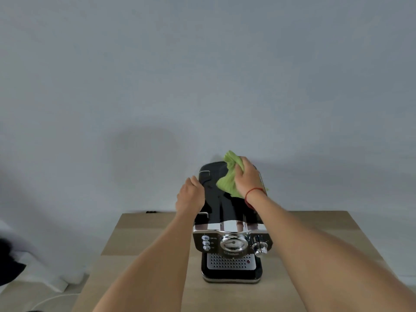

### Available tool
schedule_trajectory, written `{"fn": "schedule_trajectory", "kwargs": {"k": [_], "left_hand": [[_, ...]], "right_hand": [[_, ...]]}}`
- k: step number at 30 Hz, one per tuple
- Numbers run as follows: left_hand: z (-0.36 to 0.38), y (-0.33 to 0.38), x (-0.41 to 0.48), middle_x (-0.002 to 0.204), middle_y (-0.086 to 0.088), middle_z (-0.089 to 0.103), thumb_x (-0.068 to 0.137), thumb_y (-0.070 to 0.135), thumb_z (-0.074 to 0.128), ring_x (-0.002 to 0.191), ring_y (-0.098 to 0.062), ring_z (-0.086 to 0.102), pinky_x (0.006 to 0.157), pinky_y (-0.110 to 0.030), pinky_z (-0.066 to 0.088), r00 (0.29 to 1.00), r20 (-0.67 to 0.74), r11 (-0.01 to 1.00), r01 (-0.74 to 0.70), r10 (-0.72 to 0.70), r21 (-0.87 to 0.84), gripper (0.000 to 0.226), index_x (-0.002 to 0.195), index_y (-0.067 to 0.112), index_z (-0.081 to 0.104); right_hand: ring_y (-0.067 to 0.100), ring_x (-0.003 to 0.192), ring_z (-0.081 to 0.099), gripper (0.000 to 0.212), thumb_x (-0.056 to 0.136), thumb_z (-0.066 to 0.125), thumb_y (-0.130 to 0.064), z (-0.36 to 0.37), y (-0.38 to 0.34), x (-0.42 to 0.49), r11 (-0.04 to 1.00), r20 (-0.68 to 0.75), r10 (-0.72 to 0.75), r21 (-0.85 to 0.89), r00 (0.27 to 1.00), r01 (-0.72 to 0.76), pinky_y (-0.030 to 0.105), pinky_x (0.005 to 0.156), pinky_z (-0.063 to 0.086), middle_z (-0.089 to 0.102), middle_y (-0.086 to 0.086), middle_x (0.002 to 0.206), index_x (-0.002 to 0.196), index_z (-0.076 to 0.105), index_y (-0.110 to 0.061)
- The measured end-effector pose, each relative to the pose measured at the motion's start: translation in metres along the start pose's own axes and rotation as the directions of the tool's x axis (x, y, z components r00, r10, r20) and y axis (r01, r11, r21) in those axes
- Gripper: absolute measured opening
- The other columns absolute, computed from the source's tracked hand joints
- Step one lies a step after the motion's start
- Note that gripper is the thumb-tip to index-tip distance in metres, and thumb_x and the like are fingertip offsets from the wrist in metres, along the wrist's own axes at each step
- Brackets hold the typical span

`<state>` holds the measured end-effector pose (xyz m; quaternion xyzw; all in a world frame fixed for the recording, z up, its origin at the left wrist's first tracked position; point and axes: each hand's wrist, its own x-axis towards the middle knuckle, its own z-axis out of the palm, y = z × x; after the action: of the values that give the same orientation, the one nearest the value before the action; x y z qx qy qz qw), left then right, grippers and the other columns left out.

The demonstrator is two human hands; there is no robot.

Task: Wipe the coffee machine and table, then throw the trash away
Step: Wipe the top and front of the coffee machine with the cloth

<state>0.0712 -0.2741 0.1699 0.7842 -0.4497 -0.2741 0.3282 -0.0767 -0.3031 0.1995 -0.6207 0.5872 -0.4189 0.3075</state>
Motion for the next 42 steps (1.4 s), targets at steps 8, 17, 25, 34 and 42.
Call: {"fn": "schedule_trajectory", "kwargs": {"k": [8, 17, 25, 34, 42], "left_hand": [[0.003, -0.002, 0.009, 0.126, -0.017, 0.056, 0.099, 0.027, 0.019, 0.116, -0.035, 0.049, 0.098, -0.044, 0.038, 0.997, -0.005, 0.996, 0.08, -0.08, 0.037, 0.047, 0.12, 0.005, 0.054], [0.0, -0.004, -0.006, 0.131, -0.018, 0.053, 0.102, 0.031, 0.012, 0.122, -0.035, 0.047, 0.105, -0.046, 0.034, 0.996, -0.014, 0.996, 0.087, -0.087, -0.024, 0.053, 0.127, 0.004, 0.05], [0.005, -0.009, 0.005, 0.132, -0.016, 0.052, 0.1, 0.029, 0.014, 0.125, -0.032, 0.044, 0.109, -0.049, 0.031, 0.993, -0.061, 0.993, 0.094, -0.099, -0.076, 0.051, 0.125, 0.005, 0.051], [0.004, -0.011, -0.004, 0.144, -0.013, 0.044, 0.102, 0.034, 0.009, 0.137, -0.028, 0.033, 0.112, -0.045, 0.023, 0.987, -0.151, 0.986, 0.025, -0.051, -0.167, 0.056, 0.139, 0.007, 0.041], [0.002, -0.008, 0.0, 0.137, -0.019, 0.048, 0.102, 0.026, 0.015, 0.13, -0.033, 0.041, 0.11, -0.047, 0.03, 0.993, -0.02, 0.99, 0.113, -0.115, -0.089, 0.05, 0.131, 0.001, 0.048]], "right_hand": [[0.025, 0.142, 0.023, 0.037, 0.095, 0.042, -0.021, 0.02, 0.004, -0.011, 0.827, 0.394, -0.155, -0.45, 0.906, 0.338, 0.038, 0.119, 0.012, 0.034, -0.002, 0.152, 0.131, 0.052, -0.024], [0.023, 0.113, 0.058, 0.035, 0.097, 0.042, -0.019, 0.007, -0.001, -0.007, 0.962, 0.305, -0.093, -0.219, 0.948, 0.165, 0.03, 0.096, 0.044, 0.06, 0.002, 0.126, 0.13, 0.053, -0.021], [0.013, 0.146, 0.018, 0.041, 0.093, 0.041, -0.027, 0.02, -0.002, -0.015, 0.767, 0.583, -0.146, -0.444, 0.799, 0.464, 0.04, 0.12, 0.001, 0.034, -0.012, 0.151, 0.132, 0.051, -0.033], [0.025, 0.114, 0.058, 0.047, 0.09, 0.04, -0.005, 0.019, 0.005, -0.003, 0.912, 0.46, -0.164, -0.268, 0.873, 0.312, 0.035, 0.102, 0.044, 0.055, -0.007, 0.137, 0.124, 0.06, -0.031], [0.015, 0.141, 0.03, 0.047, 0.088, 0.039, -0.013, 0.028, -0.002, -0.017, 0.764, 0.646, -0.176, -0.386, 0.743, 0.517, 0.04, 0.121, 0.005, 0.046, -0.007, 0.145, 0.126, 0.057, -0.033]]}}
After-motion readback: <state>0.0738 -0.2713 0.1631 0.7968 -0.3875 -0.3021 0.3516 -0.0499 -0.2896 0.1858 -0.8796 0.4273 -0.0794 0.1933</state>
